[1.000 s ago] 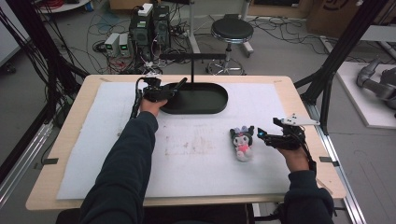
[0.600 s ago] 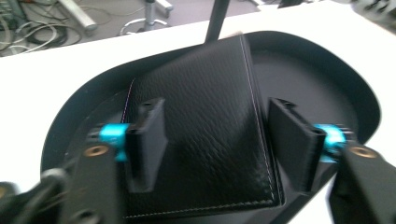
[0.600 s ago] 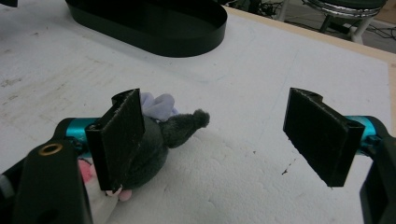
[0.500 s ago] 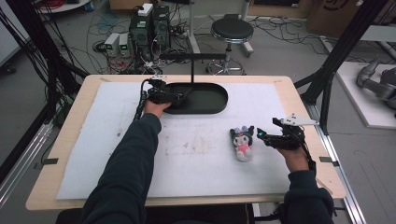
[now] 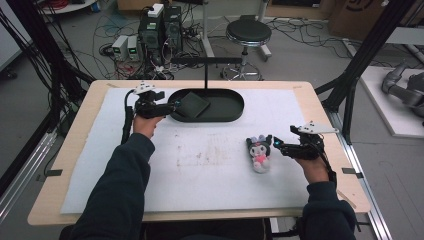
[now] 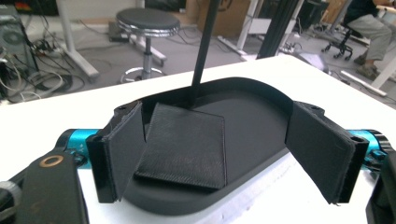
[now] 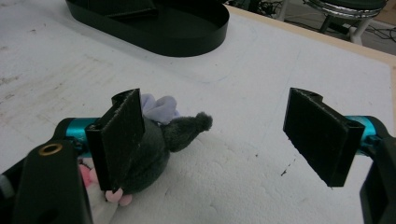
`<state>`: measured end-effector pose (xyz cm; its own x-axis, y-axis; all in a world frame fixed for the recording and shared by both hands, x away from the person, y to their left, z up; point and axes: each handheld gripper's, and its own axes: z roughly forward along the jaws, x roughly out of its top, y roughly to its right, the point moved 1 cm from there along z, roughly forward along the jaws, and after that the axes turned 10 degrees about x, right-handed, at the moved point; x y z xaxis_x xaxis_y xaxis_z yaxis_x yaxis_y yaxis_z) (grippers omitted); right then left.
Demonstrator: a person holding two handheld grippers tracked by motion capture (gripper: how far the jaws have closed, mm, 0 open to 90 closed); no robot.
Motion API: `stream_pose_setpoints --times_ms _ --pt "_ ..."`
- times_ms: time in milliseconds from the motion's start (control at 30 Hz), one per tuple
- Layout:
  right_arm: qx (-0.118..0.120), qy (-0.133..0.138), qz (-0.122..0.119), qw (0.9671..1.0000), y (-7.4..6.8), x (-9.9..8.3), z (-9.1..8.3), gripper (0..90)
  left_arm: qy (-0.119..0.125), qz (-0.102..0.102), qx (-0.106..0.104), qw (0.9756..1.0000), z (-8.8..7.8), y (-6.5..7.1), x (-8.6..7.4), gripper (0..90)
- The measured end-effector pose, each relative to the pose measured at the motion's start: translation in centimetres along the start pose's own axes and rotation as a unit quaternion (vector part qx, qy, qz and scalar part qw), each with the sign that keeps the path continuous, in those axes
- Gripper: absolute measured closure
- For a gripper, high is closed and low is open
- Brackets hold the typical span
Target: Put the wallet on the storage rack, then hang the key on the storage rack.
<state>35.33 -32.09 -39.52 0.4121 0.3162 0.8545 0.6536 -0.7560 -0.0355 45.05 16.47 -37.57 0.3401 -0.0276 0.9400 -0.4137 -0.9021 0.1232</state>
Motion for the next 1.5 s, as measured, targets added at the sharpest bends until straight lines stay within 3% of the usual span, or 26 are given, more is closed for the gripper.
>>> stream_pose_setpoints --times_ms 133,400,800,1000,1033,1067,1167,1300,1333,1367,1400,1500 --pt "0.0 -0.007 -0.007 1.0 -0.4 0.2 0.4 20.7 0.008 0.008 0.013 0.9999 -2.3 -0.7 -0.7 20.7" --pt "-0.006 -0.006 -0.007 0.9999 -0.9 0.5 0.5 20.7 0.012 0.03 0.038 0.9988 -4.7 -1.5 -1.6 20.2" --pt "-0.021 -0.025 0.0 0.9995 -2.9 0.8 1.5 21.1 0.025 0.043 0.042 0.9979 -7.7 -2.1 -4.0 18.8" --pt "-0.033 -0.045 0.021 0.9982 -3.8 0.7 1.8 21.0 0.021 0.032 0.052 0.9979 -8.9 -2.5 -5.5 18.8" --pt "-0.031 -0.05 0.024 0.998 -3.9 0.6 2.0 21.0 0.021 0.03 0.053 0.998 -9.0 -2.5 -5.8 18.8" --pt "-0.015 -0.064 0.016 0.9977 -4.3 0.5 2.6 20.9 0.018 0.028 0.053 0.998 -9.1 -2.6 -6.0 18.8" --pt "-0.007 -0.076 0.01 0.997 -5.0 0.5 3.3 20.8 0.016 0.022 0.053 0.9982 -9.3 -2.7 -6.7 18.9" --pt "-0.012 -0.115 -0.009 0.9933 -6.3 0.1 5.3 20.9 0.013 0.015 0.053 0.9984 -9.6 -2.7 -7.3 19.6" --pt "-0.032 -0.149 -0.038 0.9877 -6.8 -0.1 6.5 17.6 0.014 0.015 0.053 0.9984 -9.6 -2.7 -7.4 19.8" --pt "-0.032 -0.149 -0.038 0.9877 -6.8 -0.1 6.5 17.6 0.014 0.013 0.052 0.9985 -9.7 -2.7 -7.4 19.8" --pt "-0.052 -0.177 -0.06 0.981 -6.6 -0.3 7.2 18.8 0.013 0.012 0.051 0.9985 -9.7 -2.8 -7.5 19.9" --pt "-0.043 -0.182 -0.075 0.9795 -6.1 -0.3 7.1 24.3 0.013 0.012 0.049 0.9986 -9.8 -2.9 -7.6 20.1"
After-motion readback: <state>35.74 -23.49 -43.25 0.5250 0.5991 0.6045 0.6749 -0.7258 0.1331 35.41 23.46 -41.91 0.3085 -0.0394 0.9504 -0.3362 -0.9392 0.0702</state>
